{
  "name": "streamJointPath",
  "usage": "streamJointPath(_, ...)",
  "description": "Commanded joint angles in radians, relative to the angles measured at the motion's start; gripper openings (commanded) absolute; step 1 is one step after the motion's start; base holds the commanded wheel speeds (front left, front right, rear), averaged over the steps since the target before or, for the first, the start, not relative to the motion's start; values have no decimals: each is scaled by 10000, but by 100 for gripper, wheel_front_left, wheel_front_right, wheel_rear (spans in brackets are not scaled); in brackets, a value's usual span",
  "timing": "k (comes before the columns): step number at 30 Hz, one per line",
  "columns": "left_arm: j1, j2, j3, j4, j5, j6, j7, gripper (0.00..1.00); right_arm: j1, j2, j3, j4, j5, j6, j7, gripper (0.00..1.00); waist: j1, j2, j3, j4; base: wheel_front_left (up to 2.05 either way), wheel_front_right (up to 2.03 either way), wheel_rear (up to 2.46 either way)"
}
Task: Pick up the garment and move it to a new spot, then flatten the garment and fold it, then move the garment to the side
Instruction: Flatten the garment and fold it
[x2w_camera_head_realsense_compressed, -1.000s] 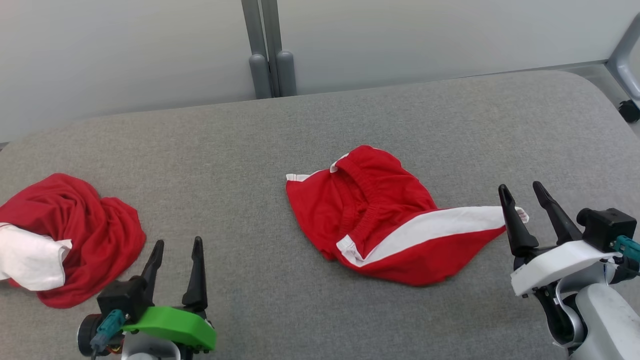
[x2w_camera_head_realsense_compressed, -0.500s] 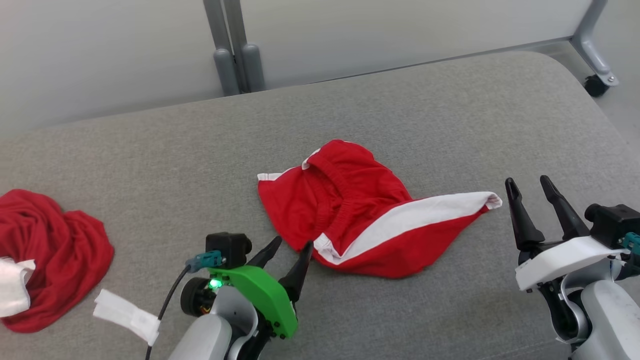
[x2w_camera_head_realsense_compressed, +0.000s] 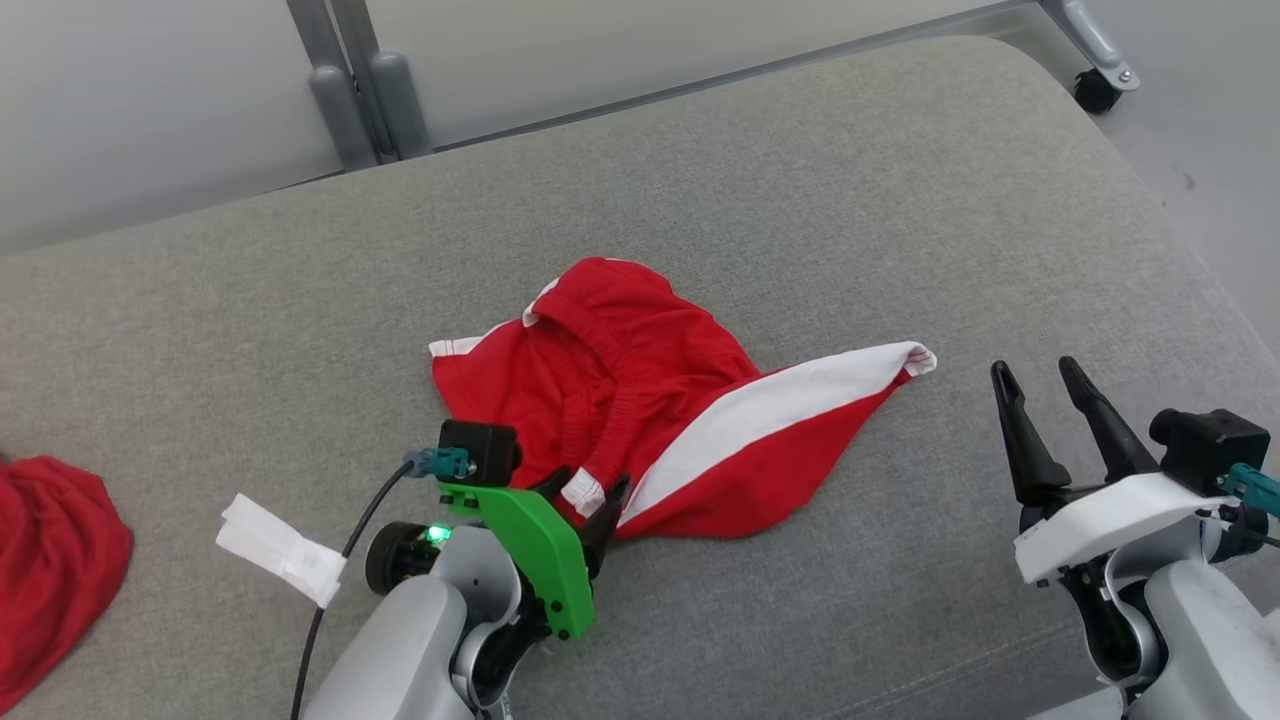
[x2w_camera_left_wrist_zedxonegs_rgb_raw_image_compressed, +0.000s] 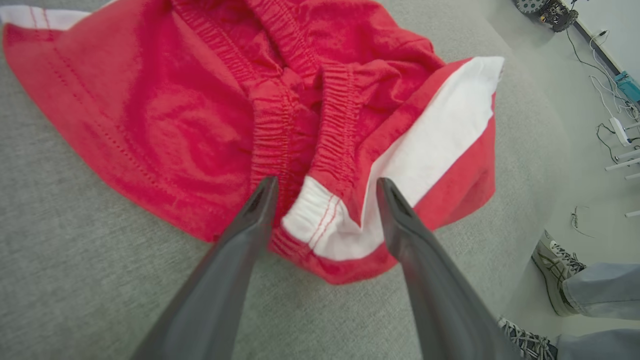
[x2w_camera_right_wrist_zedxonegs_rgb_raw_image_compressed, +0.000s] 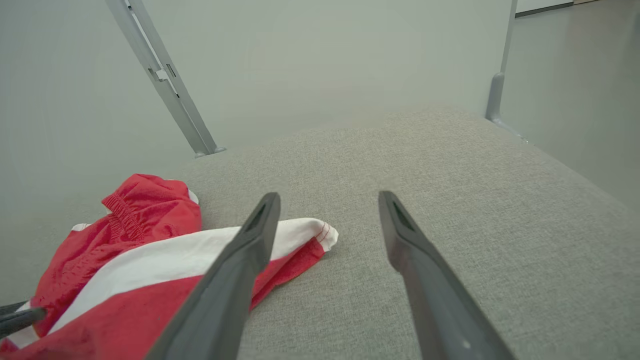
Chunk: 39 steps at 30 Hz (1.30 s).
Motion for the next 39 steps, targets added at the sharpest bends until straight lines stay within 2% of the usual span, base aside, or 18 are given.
streamJointPath(1,-232,78,9,124,-24,39,-85,100,-6,30,42,77,36,-10,-56,100,0,-1,94,-42,0,0,0)
streamJointPath(2,-233,77,-13,199,-34,33,-72,95,-7,38,63,121,56,-10,-63,100,0,-1,99,-18,0,0,0)
streamJointPath(3,-235,81,-51,266,-46,20,-81,85,-14,48,88,175,72,-10,-71,100,0,-1,97,21,0,0,0)
streamJointPath(5,-301,96,-104,332,-53,-4,-201,40,-47,67,134,236,97,-10,-80,100,0,-1,78,112,0,0,0)
streamJointPath(6,-312,94,-100,326,-103,-12,-270,0,-55,68,146,265,101,-10,-96,100,0,-1,56,165,0,0,0)
streamJointPath(11,131,75,58,91,-802,-68,-618,0,110,-86,222,448,237,-10,-126,100,0,-1,-180,588,0,0,0)
streamJointPath(17,741,494,558,-655,-1136,-62,-1592,0,218,-199,270,582,283,-10,-113,100,0,-1,-487,1328,0,0,0)
streamJointPath(23,1496,1039,1020,-638,-1051,341,-2269,0,163,-230,529,575,329,-10,-52,100,0,-1,-724,1971,0,0,0)
streamJointPath(32,2574,1525,1390,-489,-1141,553,-2946,0,259,-304,611,640,390,-10,-41,100,0,-1,-787,2404,0,0,0)
streamJointPath(33,2616,1514,1395,-492,-1171,566,-2970,12,261,-288,635,641,394,-10,-36,100,0,-1,-794,2426,0,0,0)
streamJointPath(34,2629,1507,1396,-496,-1196,565,-2980,82,264,-281,658,645,403,-10,-31,100,0,-1,-806,2446,0,0,0)
streamJointPath(35,2648,1500,1393,-512,-1206,563,-3017,100,266,-275,681,655,415,-10,-28,100,0,-1,-821,2469,0,0,0)
streamJointPath(39,2737,1632,1469,-695,-1164,603,-3203,100,225,-287,767,637,429,-10,-39,100,0,-1,-885,2498,0,0,0)
